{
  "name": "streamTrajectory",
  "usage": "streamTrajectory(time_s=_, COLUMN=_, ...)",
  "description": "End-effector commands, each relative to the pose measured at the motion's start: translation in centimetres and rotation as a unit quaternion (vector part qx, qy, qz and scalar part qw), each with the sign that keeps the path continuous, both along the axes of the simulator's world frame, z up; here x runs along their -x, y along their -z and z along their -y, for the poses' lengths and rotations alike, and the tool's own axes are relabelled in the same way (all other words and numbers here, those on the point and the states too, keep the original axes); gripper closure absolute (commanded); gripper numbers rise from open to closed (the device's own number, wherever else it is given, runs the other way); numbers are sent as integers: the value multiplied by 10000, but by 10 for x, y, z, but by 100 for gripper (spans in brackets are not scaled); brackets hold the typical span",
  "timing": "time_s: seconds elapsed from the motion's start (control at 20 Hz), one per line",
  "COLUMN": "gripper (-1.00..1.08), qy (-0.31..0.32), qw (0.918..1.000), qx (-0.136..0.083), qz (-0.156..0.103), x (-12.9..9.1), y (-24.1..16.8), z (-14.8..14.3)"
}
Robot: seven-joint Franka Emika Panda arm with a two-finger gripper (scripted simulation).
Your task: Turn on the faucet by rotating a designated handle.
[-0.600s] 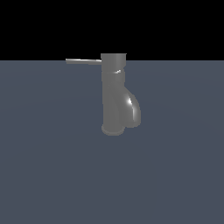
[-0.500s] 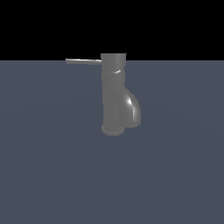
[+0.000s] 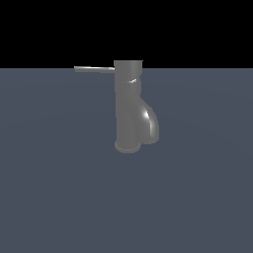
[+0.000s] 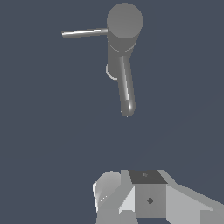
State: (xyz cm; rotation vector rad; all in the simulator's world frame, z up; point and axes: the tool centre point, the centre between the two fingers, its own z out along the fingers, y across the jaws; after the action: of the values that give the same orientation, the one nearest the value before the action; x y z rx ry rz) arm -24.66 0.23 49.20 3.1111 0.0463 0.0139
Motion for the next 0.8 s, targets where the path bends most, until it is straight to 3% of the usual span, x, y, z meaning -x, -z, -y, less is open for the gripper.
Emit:
streamTrajectory(time_s=0.0, gripper=108, qy=-25, qw=10000, qx=-2, qz=12, x=0, y=-2, z=-1)
streamTrajectory(time_s=0.35, gripper=108, qy=100, qw=9999, qx=-50, qz=6, x=-6, y=0, z=-2)
streamTrajectory(time_s=0.75, gripper=108, qy=541, qw=9983, qx=-215, qz=-12, x=-29, y=6, z=-8)
